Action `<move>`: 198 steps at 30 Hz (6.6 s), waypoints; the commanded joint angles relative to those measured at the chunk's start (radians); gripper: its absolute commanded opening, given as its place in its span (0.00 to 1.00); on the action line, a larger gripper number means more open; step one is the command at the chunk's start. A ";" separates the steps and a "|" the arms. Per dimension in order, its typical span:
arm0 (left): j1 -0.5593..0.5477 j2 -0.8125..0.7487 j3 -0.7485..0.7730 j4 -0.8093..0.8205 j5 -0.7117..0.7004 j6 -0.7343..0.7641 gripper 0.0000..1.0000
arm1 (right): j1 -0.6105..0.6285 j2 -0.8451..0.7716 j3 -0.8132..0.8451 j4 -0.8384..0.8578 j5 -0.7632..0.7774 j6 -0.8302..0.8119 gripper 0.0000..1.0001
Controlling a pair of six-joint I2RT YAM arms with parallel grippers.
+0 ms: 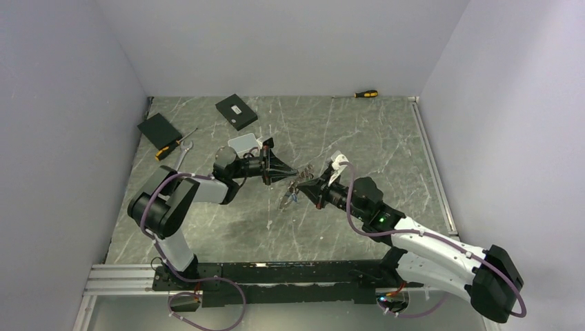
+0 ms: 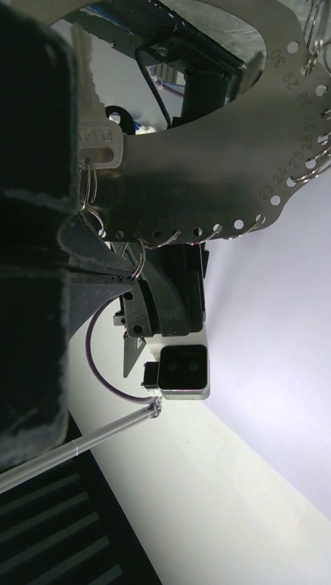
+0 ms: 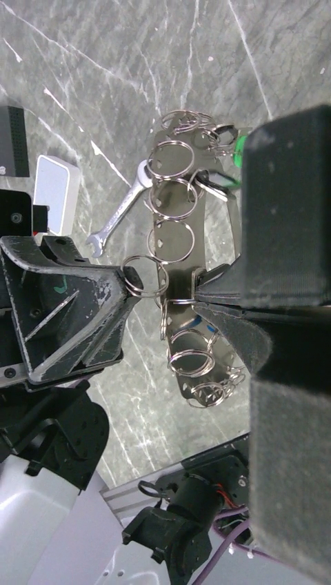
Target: Put the keys on the keyring
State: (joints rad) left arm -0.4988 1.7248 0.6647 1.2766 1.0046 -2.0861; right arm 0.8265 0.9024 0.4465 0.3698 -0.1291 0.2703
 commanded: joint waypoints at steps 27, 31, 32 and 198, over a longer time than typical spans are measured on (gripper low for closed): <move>-0.019 0.032 0.153 0.276 0.234 -0.264 0.00 | -0.001 -0.114 0.060 -0.082 0.072 -0.069 0.00; -0.025 0.040 0.156 0.276 0.237 -0.261 0.00 | -0.001 -0.123 0.067 -0.094 0.067 -0.075 0.00; -0.028 0.043 0.157 0.276 0.238 -0.259 0.00 | -0.001 -0.127 0.069 -0.096 0.066 -0.076 0.00; -0.617 -0.167 0.427 -1.902 -0.841 2.094 0.00 | -0.004 -0.456 0.035 -0.677 0.704 0.218 0.00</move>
State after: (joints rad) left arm -1.2087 1.5978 1.0073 -0.5816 0.0456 0.0853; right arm 0.8234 0.4580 0.4786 -0.3069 0.5606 0.4908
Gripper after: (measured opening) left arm 0.010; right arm 0.009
